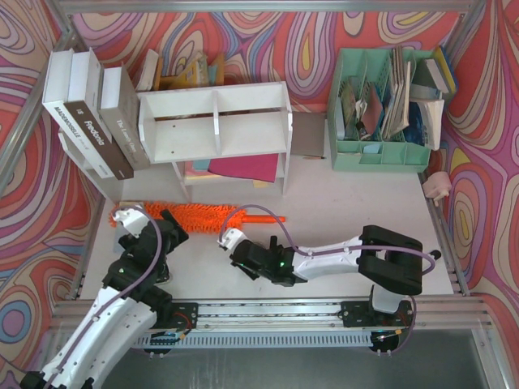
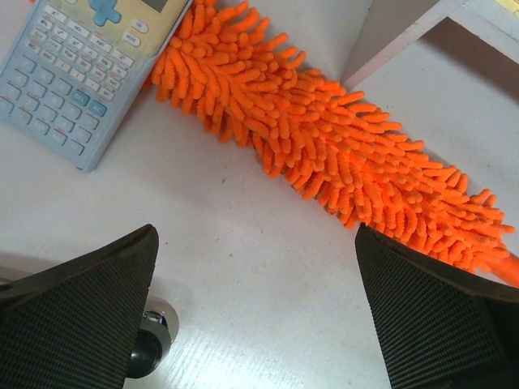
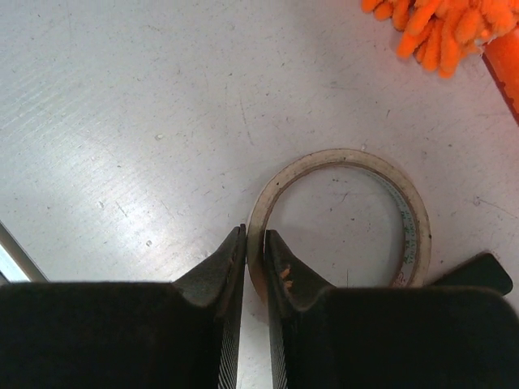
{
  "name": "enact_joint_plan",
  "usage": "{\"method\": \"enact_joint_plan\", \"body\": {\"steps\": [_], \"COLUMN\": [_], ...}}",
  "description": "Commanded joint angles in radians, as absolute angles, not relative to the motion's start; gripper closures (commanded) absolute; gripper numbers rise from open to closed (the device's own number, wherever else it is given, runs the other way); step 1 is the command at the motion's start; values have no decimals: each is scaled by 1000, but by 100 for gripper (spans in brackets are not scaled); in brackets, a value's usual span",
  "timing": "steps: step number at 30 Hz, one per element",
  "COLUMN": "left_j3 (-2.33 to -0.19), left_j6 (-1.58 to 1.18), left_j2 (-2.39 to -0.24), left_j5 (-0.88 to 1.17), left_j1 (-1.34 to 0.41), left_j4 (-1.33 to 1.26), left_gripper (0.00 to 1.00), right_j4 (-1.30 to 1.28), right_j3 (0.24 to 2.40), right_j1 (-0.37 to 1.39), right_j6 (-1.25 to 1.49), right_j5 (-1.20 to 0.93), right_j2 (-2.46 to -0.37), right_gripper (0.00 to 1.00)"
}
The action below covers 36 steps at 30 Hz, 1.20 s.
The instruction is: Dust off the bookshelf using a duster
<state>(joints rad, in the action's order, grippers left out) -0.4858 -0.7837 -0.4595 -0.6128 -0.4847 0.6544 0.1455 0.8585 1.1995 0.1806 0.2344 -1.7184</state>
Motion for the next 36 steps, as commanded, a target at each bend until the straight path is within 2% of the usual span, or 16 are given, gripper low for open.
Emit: {"method": "enact_joint_plan", "body": {"steps": [1,3,7,10,13,18,27,31,36], "left_j3": [-549,-575,-617,-639,-650,-648,-616,-644,-804], "left_j6": [-832,-882,-924,-886,-884,-897,-901,-788,-631], "left_j2": [-493,-516,-567,-612,-637,-622,-616,-727,-920], "left_j5": [-671,-722,-782,-775,-778,-767,-848,-770,-658], "left_j1": [-487,-487,-474,-458,-442,-414,-334,-279,-278], "left_j4": [703,755,812,809,828,846,880,808,855], "left_gripper": [2,2,1,1,2,1,2,2,2], "right_j4": [170,170,180,191,198,206,207,196,228], "right_j3": [896,898,893,884,878,879,889,885,844], "right_j1": [1212,1213,1214,1214,1214,1214,1214,1215,1213], "right_j6": [184,184,180,179,188,227,283,279,243], "right_j5": [235,240,256,276,292,326,403,421,453], "right_j2": [-1738,-1737,-1723,-1710,-1700,-1685,-1668,-1643,-1594], "right_gripper": [74,67,44,33,27,20,16,15,13]}}
